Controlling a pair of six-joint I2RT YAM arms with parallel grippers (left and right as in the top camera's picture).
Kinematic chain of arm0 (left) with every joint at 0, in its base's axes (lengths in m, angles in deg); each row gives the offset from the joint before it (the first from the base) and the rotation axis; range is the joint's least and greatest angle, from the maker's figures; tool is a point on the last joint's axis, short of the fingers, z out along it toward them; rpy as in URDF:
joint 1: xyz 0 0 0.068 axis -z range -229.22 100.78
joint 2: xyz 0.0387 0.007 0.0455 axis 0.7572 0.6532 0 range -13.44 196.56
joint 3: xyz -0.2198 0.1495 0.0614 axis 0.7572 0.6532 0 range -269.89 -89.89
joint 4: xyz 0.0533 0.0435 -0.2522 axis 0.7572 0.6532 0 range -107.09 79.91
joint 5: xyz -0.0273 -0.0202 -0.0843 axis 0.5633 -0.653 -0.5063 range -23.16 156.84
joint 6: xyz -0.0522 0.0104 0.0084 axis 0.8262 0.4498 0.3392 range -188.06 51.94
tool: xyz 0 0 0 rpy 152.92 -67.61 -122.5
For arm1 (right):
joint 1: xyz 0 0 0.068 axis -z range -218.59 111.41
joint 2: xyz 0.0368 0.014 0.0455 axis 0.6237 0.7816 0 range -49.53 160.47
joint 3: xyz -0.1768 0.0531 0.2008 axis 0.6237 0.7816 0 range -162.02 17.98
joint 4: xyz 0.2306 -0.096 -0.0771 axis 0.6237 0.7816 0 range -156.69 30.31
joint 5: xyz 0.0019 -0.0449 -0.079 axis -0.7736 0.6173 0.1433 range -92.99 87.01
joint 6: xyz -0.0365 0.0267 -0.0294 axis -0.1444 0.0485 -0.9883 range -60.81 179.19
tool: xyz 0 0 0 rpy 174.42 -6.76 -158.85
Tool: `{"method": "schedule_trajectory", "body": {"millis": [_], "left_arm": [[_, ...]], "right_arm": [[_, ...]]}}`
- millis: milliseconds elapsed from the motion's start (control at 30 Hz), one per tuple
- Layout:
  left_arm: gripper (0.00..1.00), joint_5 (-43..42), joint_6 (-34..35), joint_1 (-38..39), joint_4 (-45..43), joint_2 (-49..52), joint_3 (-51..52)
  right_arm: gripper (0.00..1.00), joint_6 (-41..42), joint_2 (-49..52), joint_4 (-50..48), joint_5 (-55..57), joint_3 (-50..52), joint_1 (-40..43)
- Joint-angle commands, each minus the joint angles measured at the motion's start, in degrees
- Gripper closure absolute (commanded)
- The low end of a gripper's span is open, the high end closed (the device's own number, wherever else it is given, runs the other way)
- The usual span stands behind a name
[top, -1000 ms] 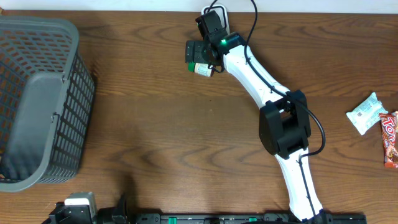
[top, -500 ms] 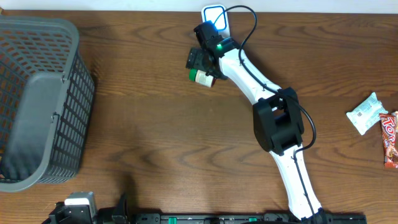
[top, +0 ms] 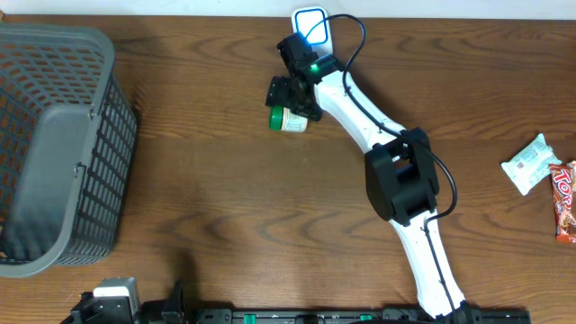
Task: Scan the item barcode
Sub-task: 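Hold the bottle's barcode side against the scanner window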
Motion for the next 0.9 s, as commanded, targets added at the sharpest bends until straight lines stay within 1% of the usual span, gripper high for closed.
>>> {"method": "schedule_trajectory", "body": {"millis": [0,67,167,267,367,500,633,700,800,867], "left_arm": [[0.02,-0.55,-0.92,-0.24,-0.07,-0.20,-0.20],[0.02,-0.55,-0.92,-0.24,-0.07,-0.20,-0.20],[0.02,-0.55,-0.92,-0.24,-0.07,-0.20,-0.20],[0.02,-0.55,-0.92,-0.24,-0.07,-0.20,-0.20],[0.02,-0.55,-0.92,-0.24,-0.07,-0.20,-0.20],[0.02,-0.55,-0.92,-0.24,-0.07,-0.20,-0.20],[0.02,-0.55,-0.92,-0.24,-0.07,-0.20,-0.20],[0.02,-0.55,-0.92,-0.24,-0.07,-0.20,-0.20],[0.02,-0.55,-0.92,-0.24,-0.07,-0.20,-0.22],[0.02,-0.55,-0.92,-0.24,-0.07,-0.20,-0.20]], "right_arm": [[0.19,-4.96,-1.97,2.08,-6.78,-0.22,0.96],[0.19,-6.86,-3.02,3.41,-7.02,-0.22,1.16],[0.17,-12.24,-4.70,4.26,-9.31,-0.22,1.46],[0.15,-20.13,-5.49,4.22,-15.10,-0.22,1.55],[0.13,-25.68,-5.44,4.48,-22.43,0.07,1.60],[0.12,-33.20,-5.44,5.40,-26.29,0.35,0.98],[0.12,-38.91,-5.44,5.46,-26.45,0.39,-0.44],[0.12,-39.74,-5.44,5.46,-25.24,0.39,-1.03],[0.10,-39.71,-5.44,5.51,-18.45,0.39,-2.27],[0.05,-39.71,-5.44,5.03,-13.75,0.39,-3.37]]}}
